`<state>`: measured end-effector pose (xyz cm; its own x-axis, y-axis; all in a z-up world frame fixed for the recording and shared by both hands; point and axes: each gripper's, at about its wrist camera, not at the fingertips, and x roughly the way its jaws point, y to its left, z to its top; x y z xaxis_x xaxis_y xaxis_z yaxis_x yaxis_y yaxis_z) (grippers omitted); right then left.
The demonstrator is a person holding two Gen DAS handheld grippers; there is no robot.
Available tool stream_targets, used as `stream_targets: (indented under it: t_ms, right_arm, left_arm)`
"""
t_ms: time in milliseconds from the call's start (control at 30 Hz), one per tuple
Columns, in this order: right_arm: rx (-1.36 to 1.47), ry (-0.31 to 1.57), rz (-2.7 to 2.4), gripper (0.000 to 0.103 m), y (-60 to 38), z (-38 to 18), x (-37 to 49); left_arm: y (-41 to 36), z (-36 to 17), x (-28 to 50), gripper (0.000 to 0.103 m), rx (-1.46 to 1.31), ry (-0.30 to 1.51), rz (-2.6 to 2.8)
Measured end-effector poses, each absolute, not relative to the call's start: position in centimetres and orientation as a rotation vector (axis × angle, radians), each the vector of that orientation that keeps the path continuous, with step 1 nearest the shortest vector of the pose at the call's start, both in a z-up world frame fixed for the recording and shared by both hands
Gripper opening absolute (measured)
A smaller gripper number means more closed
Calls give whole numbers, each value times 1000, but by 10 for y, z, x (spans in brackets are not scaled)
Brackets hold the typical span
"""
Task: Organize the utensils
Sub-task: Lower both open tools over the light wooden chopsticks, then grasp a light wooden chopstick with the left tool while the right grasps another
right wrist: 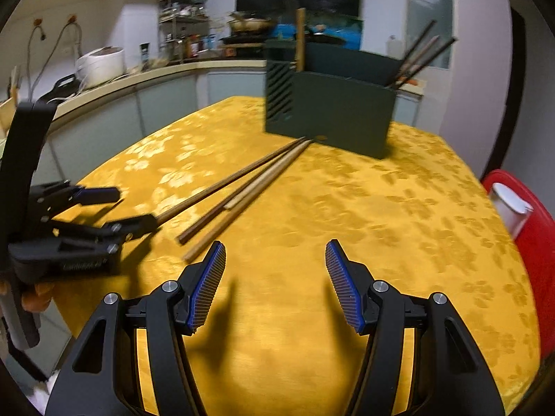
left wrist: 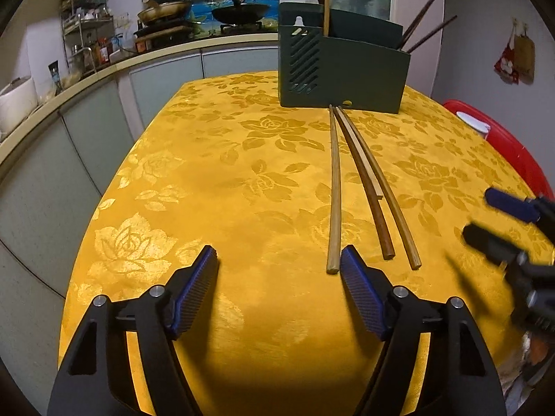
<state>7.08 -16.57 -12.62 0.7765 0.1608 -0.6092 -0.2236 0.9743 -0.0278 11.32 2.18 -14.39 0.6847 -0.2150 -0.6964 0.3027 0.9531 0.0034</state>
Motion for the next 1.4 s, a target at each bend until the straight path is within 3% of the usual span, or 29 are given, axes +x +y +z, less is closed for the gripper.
stream_targets:
  t_ms: [400,767,1167,1400]
  right_arm:
    - [-146,708,258,58,-133,-141,84]
    - [-48,716,83,35,-189,-141,79]
    - [-36,670,114,25,-192,-145,82]
    - [-42,650,132,18,-189,-146,79]
  left_arm:
    - [22,-144,114,61,122,778,-324]
    - [19,-143,111,55,125,770,-338]
    - [6,-144,105,37,128,747,-379]
    - [1,-145,104,20,123,738,-397]
